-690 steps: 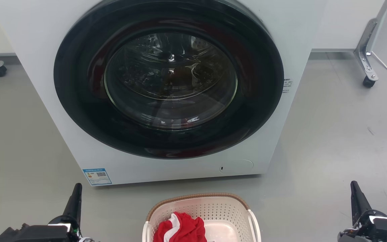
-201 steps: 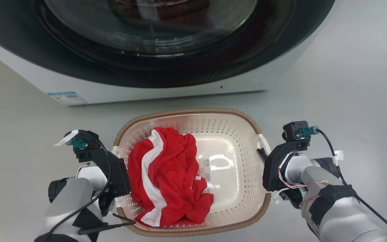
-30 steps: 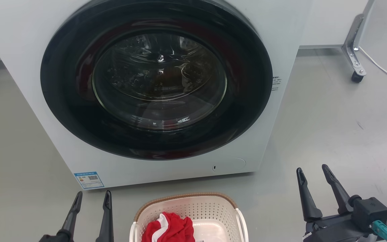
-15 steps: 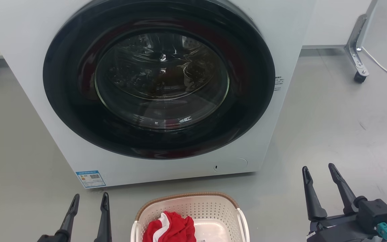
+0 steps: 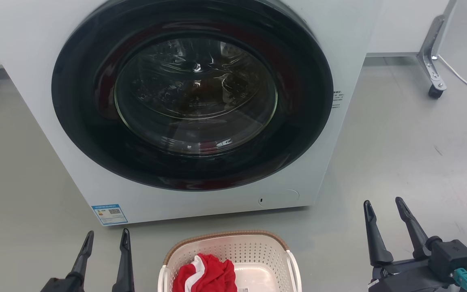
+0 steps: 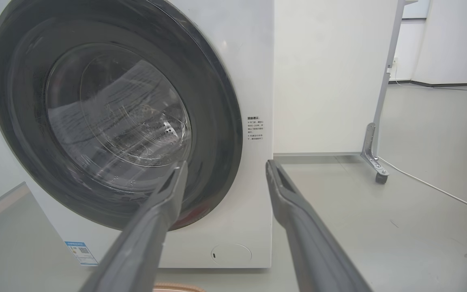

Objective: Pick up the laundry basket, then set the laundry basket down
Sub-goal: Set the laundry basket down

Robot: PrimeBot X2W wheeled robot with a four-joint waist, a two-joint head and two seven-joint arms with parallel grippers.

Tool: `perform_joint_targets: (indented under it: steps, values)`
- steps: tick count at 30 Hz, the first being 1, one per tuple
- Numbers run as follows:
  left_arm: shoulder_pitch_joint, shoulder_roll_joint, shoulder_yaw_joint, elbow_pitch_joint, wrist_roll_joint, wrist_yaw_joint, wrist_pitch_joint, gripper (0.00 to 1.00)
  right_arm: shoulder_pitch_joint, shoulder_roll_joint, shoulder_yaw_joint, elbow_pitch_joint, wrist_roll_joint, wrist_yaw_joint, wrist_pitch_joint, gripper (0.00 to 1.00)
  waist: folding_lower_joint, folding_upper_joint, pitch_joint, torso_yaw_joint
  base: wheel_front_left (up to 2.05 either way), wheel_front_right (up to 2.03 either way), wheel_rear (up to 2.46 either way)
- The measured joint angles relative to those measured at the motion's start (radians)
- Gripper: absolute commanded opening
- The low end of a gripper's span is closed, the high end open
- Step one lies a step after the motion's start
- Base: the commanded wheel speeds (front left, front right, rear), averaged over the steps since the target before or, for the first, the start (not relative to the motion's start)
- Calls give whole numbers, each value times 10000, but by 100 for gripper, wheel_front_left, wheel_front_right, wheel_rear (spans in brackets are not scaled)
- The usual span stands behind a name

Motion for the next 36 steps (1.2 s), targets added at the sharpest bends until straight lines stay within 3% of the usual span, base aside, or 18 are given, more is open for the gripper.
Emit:
perform_joint_targets:
  steps: [3, 4, 14, 36]
  values:
    - [0, -52, 15, -52, 75, 0, 94, 100, 0, 23, -15, -36, -77, 0, 82, 100, 0, 0, 7, 10, 0, 0, 0]
    - [0, -58, 15, -71, 81, 0, 165, 0, 0, 31, -27, -46, -81, 0, 86, 0, 0, 0, 12, 14, 0, 0, 0]
    - [38, -169, 50, 405, -176, -104, 259, 0, 235, 247, -178, 380, 259, 105, 221, 0, 0, 1, 17, 31, 0, 0, 0]
    - [-289, -370, 625, 1187, -3254, -558, 715, 0, 160, 667, -1172, 865, 3162, 635, 1051, 0, 0, 0, -11, 91, 0, 0, 0]
